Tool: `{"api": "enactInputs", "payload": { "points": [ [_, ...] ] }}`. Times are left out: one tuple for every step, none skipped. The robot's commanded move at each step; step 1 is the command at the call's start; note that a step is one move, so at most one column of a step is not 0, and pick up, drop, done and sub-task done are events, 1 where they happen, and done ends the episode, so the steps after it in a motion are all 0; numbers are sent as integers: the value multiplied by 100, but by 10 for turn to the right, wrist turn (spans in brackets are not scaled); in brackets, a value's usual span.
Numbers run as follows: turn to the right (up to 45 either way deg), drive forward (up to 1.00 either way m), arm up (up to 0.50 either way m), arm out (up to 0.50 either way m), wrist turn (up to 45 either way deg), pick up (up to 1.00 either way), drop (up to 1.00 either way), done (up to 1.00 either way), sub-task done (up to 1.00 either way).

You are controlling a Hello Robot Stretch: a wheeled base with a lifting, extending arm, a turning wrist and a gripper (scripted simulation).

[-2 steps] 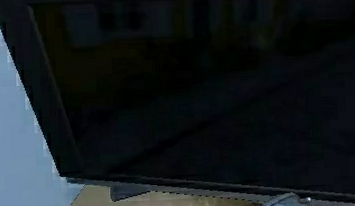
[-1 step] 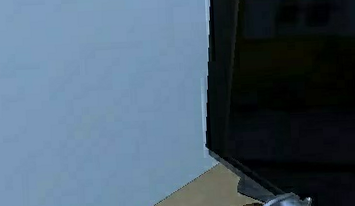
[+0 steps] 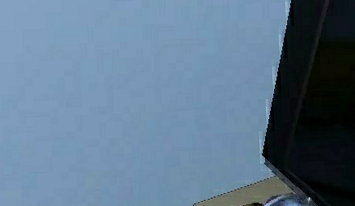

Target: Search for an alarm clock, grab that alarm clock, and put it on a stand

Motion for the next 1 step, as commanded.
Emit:
{"api": "enactInputs", "payload": {
  "points": [
    [0,0,0,32,0,0,0,0,0]
  ]
}}
